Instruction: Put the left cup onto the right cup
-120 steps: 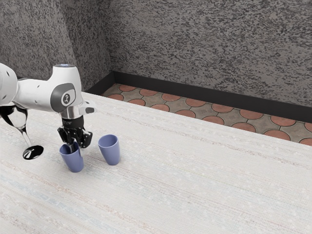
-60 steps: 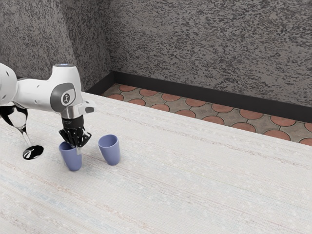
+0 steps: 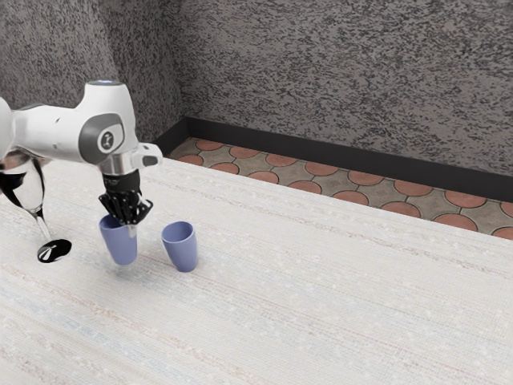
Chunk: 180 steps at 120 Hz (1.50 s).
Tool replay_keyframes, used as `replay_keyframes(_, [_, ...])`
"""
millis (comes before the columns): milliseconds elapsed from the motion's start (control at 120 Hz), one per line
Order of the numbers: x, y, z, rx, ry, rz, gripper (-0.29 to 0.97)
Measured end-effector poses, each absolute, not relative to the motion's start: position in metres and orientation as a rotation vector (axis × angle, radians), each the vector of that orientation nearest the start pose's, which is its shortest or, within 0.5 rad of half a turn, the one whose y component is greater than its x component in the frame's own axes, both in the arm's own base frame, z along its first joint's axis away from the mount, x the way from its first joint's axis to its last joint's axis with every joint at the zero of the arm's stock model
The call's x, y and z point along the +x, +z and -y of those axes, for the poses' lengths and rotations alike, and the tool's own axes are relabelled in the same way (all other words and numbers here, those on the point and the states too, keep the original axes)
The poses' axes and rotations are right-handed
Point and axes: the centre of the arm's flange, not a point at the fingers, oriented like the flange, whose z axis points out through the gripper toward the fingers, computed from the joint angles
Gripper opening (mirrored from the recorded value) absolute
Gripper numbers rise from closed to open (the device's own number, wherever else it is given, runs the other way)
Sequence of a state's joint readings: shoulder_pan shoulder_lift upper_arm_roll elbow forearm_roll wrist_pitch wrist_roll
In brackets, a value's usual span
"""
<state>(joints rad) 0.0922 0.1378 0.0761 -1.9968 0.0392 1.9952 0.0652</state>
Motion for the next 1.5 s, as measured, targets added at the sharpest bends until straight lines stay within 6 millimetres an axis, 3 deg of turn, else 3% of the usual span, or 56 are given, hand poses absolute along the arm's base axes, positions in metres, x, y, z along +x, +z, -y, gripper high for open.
replay_keyframes(608, [0.591,0.450,-0.046,-3.040,0.165,-0.013,-0.11])
replay_keyframes(883, [0.610,0.455,-0.012,-3.018,0.167,-0.094,-0.11])
replay_keyframes(1125, [0.609,0.456,0.016,-3.015,0.173,-0.153,-0.11])
replay_keyframes(1500, [0.610,0.449,0.033,-3.016,0.183,-0.175,-0.11])
